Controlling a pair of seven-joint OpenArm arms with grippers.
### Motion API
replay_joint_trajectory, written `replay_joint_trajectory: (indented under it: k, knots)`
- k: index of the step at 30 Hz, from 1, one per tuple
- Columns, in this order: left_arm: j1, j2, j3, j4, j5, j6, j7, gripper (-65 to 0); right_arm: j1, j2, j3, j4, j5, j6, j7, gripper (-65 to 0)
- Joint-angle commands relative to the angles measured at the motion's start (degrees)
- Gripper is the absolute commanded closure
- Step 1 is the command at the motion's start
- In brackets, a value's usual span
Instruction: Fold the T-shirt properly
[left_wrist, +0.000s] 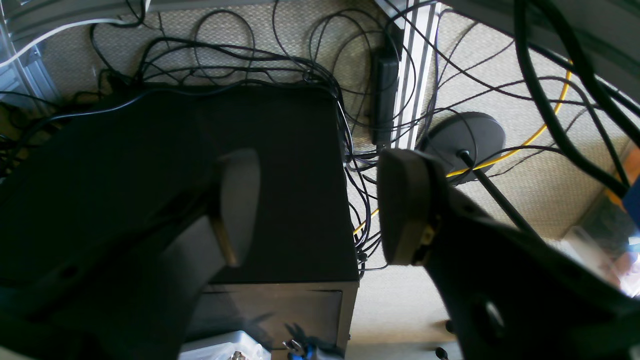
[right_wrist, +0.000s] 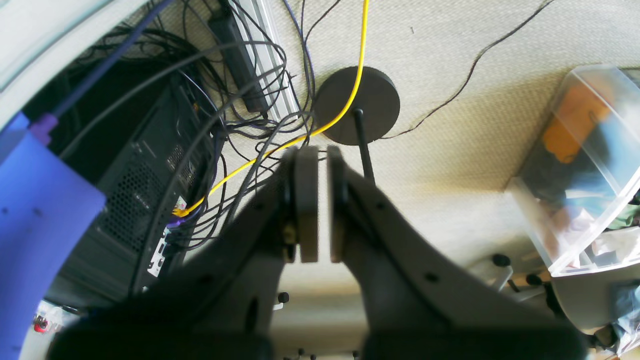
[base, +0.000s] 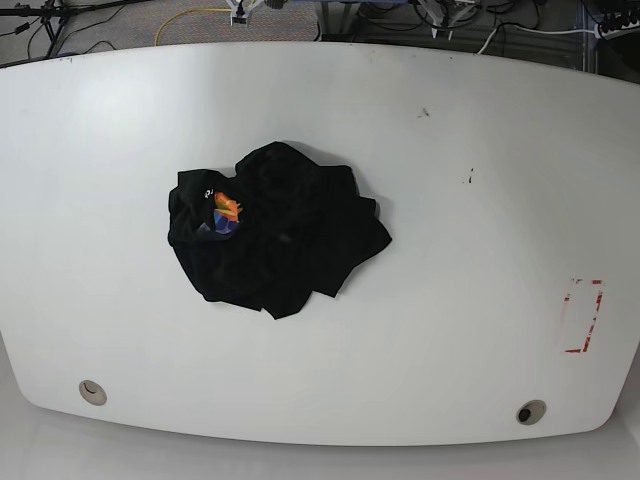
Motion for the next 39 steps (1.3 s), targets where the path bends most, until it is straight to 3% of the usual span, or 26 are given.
replay_joint_trajectory:
  k: [1,39]
  knots:
    - [0.23,-0.06,-0.11,0.17,0.34,-0.01,-0.50,-34.0,-0.42,-0.01,-0.16,-0.21,-0.23,-0.25,0.04,-2.8]
    - [0.22,-0.48,-0.22,-0.19,0.39,-0.05,-1.36,-34.8,-1.17,-0.14,-0.17,-0.47,-0.27,-0.44,0.23,-2.6]
